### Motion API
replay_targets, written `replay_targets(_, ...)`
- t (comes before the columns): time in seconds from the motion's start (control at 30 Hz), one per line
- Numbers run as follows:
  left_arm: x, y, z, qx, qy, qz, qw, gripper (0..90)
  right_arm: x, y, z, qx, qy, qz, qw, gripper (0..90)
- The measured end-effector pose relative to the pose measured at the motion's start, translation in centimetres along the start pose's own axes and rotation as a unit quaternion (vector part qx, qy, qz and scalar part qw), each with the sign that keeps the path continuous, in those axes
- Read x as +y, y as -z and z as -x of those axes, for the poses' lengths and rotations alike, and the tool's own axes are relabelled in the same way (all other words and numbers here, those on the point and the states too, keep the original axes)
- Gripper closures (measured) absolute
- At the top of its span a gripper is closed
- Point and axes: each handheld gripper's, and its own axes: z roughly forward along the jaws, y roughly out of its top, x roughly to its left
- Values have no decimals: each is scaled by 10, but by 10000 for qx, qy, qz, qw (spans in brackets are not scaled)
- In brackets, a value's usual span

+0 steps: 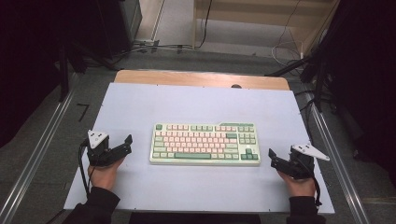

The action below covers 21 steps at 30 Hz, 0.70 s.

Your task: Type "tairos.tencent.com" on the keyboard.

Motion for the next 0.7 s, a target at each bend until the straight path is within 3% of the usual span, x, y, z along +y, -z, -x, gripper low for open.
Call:
replay_targets(0.53,0,-4,4,-73,-20,-34,10000,159,-2,-1,-1,27,28,-34,10000,137)
replay_targets(0.63,1,-6,6,-174,-51,-22,9998,194,-3,1,-1,35,25,-41,10000,193)
replay_targets(0.7,1,-8,9,-373,-49,-24,9993,248,-5,4,0,60,-5,-14,10000,311)
